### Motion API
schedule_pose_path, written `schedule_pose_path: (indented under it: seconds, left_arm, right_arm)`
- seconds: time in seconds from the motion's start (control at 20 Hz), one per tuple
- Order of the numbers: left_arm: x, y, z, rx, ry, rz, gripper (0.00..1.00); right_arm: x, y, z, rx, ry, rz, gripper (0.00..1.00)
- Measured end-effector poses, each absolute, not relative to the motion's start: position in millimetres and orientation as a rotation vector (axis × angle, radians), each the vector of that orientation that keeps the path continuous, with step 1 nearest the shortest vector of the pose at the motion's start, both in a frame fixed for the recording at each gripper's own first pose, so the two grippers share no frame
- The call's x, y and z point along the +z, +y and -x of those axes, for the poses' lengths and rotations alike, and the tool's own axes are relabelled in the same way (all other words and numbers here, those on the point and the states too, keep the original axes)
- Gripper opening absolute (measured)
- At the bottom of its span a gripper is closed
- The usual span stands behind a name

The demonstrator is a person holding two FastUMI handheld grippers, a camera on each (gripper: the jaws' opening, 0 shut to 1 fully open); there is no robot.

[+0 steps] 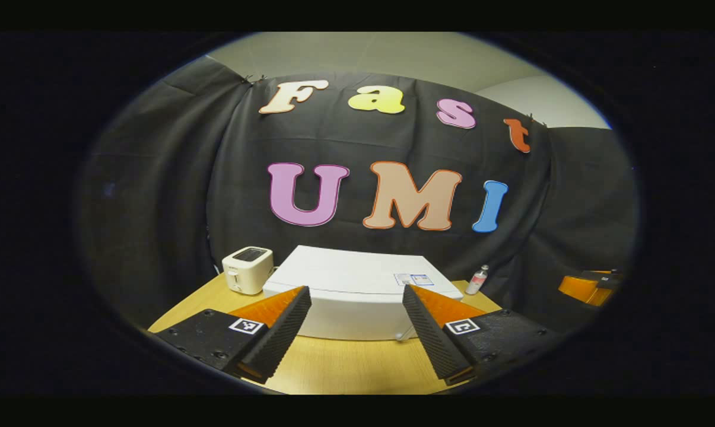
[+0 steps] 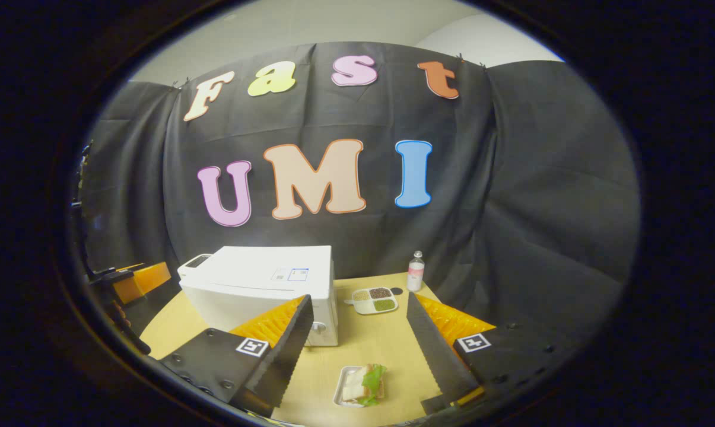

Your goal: Open the microwave oven with the left hand, put the food in, and close the microwave oven.

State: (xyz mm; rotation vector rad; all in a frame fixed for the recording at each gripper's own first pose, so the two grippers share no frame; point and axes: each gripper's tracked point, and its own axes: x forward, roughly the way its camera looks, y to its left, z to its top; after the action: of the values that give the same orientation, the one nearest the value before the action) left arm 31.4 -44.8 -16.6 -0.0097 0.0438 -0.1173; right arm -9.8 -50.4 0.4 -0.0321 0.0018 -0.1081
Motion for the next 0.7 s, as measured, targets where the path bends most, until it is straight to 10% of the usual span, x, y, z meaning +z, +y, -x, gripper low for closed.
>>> schedule_pose_path:
  seconds: [0.7]
  left_arm:
    - [-137,-78,-23,-0.195,0.316,-0.005,0.96]
  right_arm:
    - [-41,-87,23,-0.171,0.088,-0.030,0.92]
